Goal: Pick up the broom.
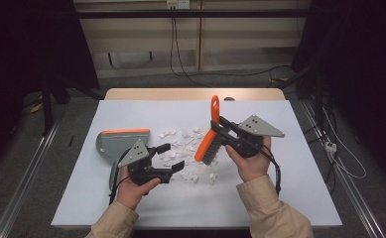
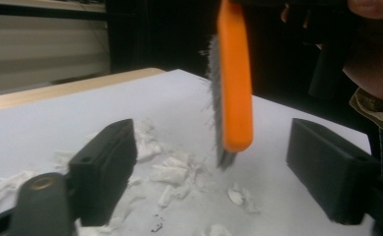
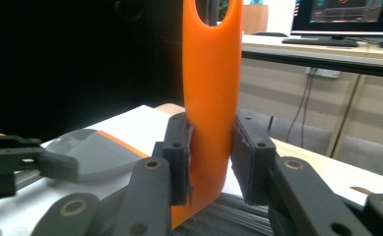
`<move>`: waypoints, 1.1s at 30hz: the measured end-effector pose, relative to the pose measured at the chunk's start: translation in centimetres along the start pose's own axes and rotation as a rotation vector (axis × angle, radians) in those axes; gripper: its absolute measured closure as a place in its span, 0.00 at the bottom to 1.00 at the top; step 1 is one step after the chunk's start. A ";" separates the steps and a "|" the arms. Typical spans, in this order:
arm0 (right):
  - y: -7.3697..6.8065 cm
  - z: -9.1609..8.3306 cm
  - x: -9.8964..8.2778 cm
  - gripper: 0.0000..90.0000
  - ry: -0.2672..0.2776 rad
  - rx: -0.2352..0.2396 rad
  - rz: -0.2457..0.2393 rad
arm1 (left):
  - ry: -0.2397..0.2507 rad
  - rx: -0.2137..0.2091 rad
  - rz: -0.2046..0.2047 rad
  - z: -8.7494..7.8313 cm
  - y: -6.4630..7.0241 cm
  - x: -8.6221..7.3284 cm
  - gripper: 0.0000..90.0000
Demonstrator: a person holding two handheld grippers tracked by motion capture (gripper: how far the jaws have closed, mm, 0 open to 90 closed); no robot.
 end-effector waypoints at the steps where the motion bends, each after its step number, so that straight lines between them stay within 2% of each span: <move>1: -0.3 0.3 -0.1 0.78 -0.004 0.008 -0.004 | -0.017 0.000 0.001 0.2 0.1 -0.2 0.24; 2: -0.7 0.6 -0.1 0.78 -0.008 0.018 -0.005 | -0.035 -0.004 0.010 0.4 0.1 -0.3 0.27; 3: -1.0 0.9 -0.1 0.78 -0.011 0.026 -0.005 | -0.044 0.011 0.011 0.6 0.1 -0.4 0.29; 4: -1.3 1.2 -0.1 0.78 -0.009 0.030 -0.005 | -0.052 0.003 0.007 0.8 0.1 -0.6 0.31; 6: -2.0 1.7 -0.1 0.78 -0.011 0.047 -0.006 | -0.075 0.022 0.010 1.1 0.0 -0.8 0.35; 7: -2.8 2.2 0.0 0.78 -0.011 0.063 -0.010 | -0.084 0.021 0.011 1.2 -0.1 -1.0 0.41; 8: -2.8 2.2 0.0 0.78 -0.011 0.063 -0.010 | -0.090 0.031 0.007 1.3 -0.2 -1.1 0.41; 10: -3.9 2.9 0.0 0.78 -0.019 0.081 -0.028 | -0.110 0.042 0.017 1.2 -0.4 -1.3 0.49; 11: -3.9 2.9 0.0 0.78 -0.019 0.081 -0.028 | -0.120 0.048 0.027 1.2 -0.5 -1.4 0.49; 12: -4.2 3.1 0.0 0.78 -0.022 0.083 -0.042 | -0.131 0.056 0.033 1.1 -0.6 -1.6 0.53; 15: -5.3 3.7 -0.2 0.78 -0.043 0.104 -0.062 | -0.148 0.075 0.034 1.0 -0.9 -1.7 0.63; 18: -5.6 3.9 -0.3 0.78 -0.050 0.109 -0.069 | -0.147 0.090 0.023 0.9 -1.2 -1.8 0.67; 19: -5.9 4.1 -0.4 0.78 -0.053 0.113 -0.072 | -0.146 0.088 0.022 0.8 -1.2 -1.8 0.78; 20: -6.0 4.1 -0.4 0.78 -0.051 0.111 -0.073 | -0.140 0.096 0.021 0.7 -1.3 -1.8 0.78; 22: -6.0 4.2 -0.5 0.78 -0.050 0.112 -0.066 | -0.144 0.081 0.017 0.7 -1.2 -1.9 0.78; 25: -6.2 4.3 -0.5 0.78 -0.050 0.115 -0.053 | -0.130 0.086 -0.002 0.6 -1.1 -1.9 0.78; 29: -6.3 4.5 -0.3 0.76 -0.049 0.122 -0.019 | -0.106 0.099 -0.009 0.5 -1.1 -1.8 0.78; 30: -6.4 4.6 -0.2 0.69 -0.049 0.122 0.002 | -0.102 0.107 -0.011 0.5 -1.1 -1.7 0.79; 31: -6.4 4.6 -0.2 0.69 -0.049 0.122 0.002 | -0.101 0.113 -0.008 0.4 -1.2 -1.7 0.79; 33: -6.4 4.8 -0.3 0.56 -0.065 0.114 0.026 | -0.093 0.126 -0.018 0.3 -1.4 -1.6 0.79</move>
Point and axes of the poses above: each handheld gripper's, and its own axes: z roughly forward along the jaws, x roughly out of its top, y roughly to its right, the point moved 8 cm from there along z, roughly forward along the jaws, and after that the axes turned 8 degrees about y, right-handed, at the moved point
